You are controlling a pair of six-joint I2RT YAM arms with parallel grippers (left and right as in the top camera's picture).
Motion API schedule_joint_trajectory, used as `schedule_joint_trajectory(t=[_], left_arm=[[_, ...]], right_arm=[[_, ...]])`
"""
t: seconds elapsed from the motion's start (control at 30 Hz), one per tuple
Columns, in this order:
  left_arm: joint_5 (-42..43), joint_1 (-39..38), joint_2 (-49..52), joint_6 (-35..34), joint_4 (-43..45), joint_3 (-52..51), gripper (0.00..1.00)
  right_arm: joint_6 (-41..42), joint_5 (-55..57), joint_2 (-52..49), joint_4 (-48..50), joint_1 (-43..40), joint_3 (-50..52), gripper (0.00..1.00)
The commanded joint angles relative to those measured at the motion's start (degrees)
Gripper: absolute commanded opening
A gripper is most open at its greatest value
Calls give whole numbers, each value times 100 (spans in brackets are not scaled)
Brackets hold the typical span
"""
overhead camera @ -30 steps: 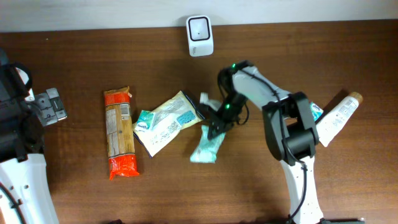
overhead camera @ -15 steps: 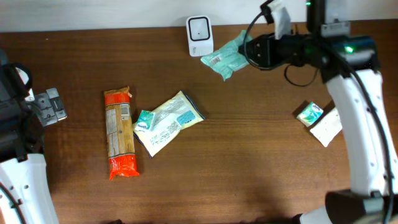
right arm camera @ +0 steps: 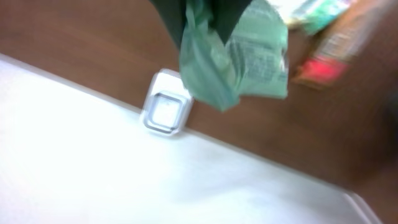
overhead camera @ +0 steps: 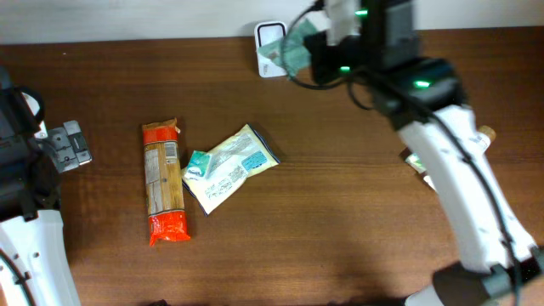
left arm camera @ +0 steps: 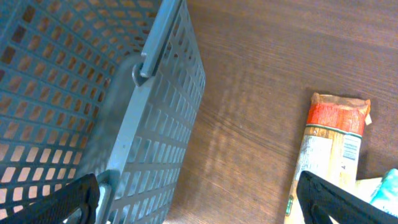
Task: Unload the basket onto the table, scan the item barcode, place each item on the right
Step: 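Carry the light-green packet to the scanner and present its barcode, then move the light-green packet to the right side near the tube, release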
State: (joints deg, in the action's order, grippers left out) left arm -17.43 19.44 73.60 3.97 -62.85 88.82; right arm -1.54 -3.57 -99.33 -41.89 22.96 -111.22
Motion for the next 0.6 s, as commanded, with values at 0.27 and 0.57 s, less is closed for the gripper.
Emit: schedule_joint_trajectory(t=[0.27, 0.57], left_arm=[[-39, 22, -24, 87, -7, 31, 99], [-39, 22, -24, 85, -7, 31, 99]], right_arm=[[-5761, 3729, -3056, 5993, 579, -72, 4], [-6105, 3228, -3823, 6614, 479, -70, 4]])
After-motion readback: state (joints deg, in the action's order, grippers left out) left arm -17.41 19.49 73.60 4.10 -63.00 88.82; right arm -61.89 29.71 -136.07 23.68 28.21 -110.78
